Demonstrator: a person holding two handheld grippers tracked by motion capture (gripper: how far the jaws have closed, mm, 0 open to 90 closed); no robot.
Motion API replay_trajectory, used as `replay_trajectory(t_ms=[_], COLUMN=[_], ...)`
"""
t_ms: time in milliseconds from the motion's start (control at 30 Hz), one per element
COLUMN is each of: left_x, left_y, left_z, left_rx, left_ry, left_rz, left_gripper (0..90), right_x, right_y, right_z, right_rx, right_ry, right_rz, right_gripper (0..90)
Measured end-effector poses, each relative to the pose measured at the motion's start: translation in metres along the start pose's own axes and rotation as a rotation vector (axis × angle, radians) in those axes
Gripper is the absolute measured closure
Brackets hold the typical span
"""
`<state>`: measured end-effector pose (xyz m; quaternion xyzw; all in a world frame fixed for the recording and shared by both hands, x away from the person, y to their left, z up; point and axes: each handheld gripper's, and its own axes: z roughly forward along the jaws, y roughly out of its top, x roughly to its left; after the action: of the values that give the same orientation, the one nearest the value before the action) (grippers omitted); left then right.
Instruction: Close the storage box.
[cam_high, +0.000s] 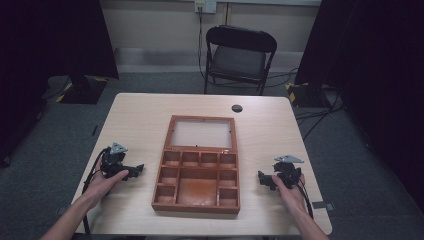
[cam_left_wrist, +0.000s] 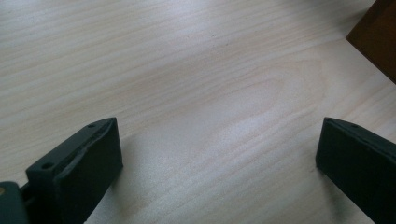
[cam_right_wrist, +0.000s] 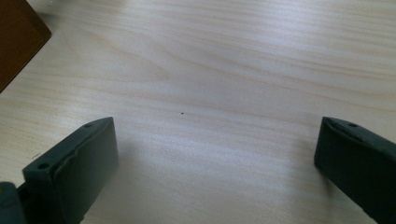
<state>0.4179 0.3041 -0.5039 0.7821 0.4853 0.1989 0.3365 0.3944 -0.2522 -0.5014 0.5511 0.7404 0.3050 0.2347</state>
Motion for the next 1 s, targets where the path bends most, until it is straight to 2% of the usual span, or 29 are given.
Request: replay_trajectory(t_ms=[167,200,233,267,300,333,367,400,433,500,533,600,700,733,800,833,867,1000], left_x=[0.001,0.002,0.002,0.004,0.004,0.007,0.007,0.006,0.006,0.004,0.003,0.001,-0.001,-0.003,-0.005,-0.005,-0.008,-0.012], left_y=[0.001,0.001,0.001,0.002,0.002,0.002,0.002,0.002,0.002,0.005,0.007,0.011,0.014,0.018,0.022,0.022,0.026,0.031], left_z=[-0.001,-0.003,-0.003,-0.006,-0.006,-0.008,-0.008,-0.008,-0.008,-0.011,-0.012,-0.015,-0.018,-0.021,-0.025,-0.025,-0.028,-0.030], left_rx=[0.009,0.004,0.004,-0.010,-0.010,-0.010,-0.010,-0.007,-0.007,-0.014,-0.018,-0.032,-0.043,-0.057,-0.071,-0.071,-0.084,-0.086], left_ry=[0.008,0.018,0.018,0.013,0.013,-0.006,-0.006,-0.019,-0.019,-0.022,-0.024,-0.025,-0.036,-0.047,-0.060,-0.060,-0.044,-0.056], left_rz=[0.008,-0.009,-0.009,-0.033,-0.033,-0.057,-0.057,-0.049,-0.049,-0.037,-0.026,-0.028,-0.036,-0.047,-0.050,-0.050,-0.039,-0.039], left_gripper=[1.8,4.1,7.3,12.9,18.2,17.7,16.8,17.0,17.4,17.7,17.9,18.3,18.9,19.0,19.5,19.5,19.6,21.2], right_x=[0.001,0.001,0.001,0.000,0.000,-0.001,-0.001,-0.003,-0.004,-0.005,-0.005,-0.005,-0.005,-0.004,-0.002,-0.002,-0.002,0.000], right_y=[0.000,0.000,0.000,0.000,0.000,0.001,0.001,0.003,0.003,0.005,0.006,0.010,0.012,0.014,0.016,0.016,0.018,0.019], right_z=[0.000,-0.001,-0.001,-0.001,-0.001,-0.003,-0.003,-0.005,-0.005,-0.008,-0.009,-0.012,-0.015,-0.017,-0.019,-0.019,-0.020,-0.021], right_rx=[0.002,0.003,0.005,0.007,0.007,-0.003,-0.003,-0.012,-0.015,-0.024,-0.034,-0.042,-0.051,-0.061,-0.064,-0.064,-0.062,-0.058], right_ry=[-0.008,-0.008,-0.005,-0.002,-0.002,-0.009,-0.009,-0.009,0.010,0.031,0.041,0.054,0.067,0.095,0.107,0.107,0.130,0.134], right_rz=[0.011,0.011,0.008,0.010,0.010,0.021,0.021,0.034,0.048,0.057,0.058,0.060,0.047,0.049,0.037,0.037,0.037,0.037], right_gripper=[0.0,0.0,0.0,1.0,1.0,10.7,10.7,16.3,12.9,15.8,13.2,14.7,14.6,14.6,14.6,14.6,15.7,15.9])
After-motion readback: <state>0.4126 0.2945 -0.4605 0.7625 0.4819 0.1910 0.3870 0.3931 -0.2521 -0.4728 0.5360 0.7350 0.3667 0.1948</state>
